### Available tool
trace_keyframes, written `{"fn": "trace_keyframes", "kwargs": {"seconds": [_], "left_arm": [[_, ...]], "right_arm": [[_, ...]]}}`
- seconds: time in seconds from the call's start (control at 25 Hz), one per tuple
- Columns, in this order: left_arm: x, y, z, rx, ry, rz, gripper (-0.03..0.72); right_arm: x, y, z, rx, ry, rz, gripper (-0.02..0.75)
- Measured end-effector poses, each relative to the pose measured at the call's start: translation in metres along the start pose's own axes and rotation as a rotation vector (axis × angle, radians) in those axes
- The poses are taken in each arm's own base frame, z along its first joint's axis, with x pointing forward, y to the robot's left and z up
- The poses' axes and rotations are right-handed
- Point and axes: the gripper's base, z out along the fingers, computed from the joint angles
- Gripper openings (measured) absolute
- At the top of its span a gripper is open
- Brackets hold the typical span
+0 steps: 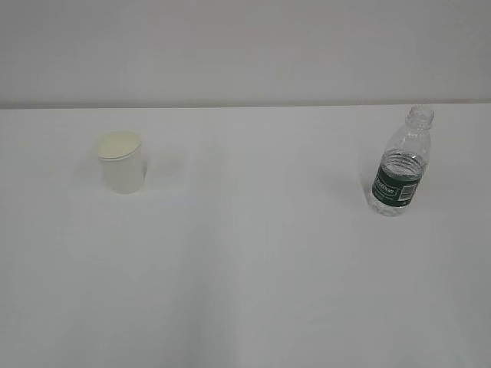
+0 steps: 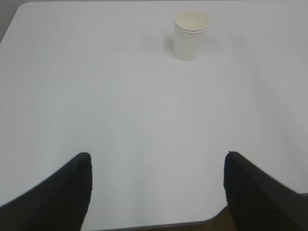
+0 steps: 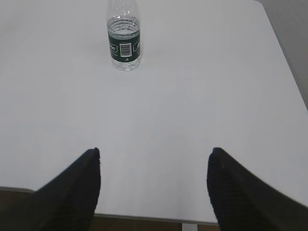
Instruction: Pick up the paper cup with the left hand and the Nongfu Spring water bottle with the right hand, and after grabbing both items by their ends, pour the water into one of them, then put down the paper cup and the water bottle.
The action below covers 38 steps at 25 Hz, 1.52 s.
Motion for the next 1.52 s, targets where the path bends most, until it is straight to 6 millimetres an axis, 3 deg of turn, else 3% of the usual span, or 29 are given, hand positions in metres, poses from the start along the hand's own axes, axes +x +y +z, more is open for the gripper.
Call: {"fn": "trace_keyframes", "kwargs": {"seconds": [1.52], "left_arm": [[0.0000,0.0000,0.0000,0.000,0.000,0.000,0.578]], "right_arm": [[0.0000,0.0000,0.0000,0.000,0.000,0.000,0.519]]}}
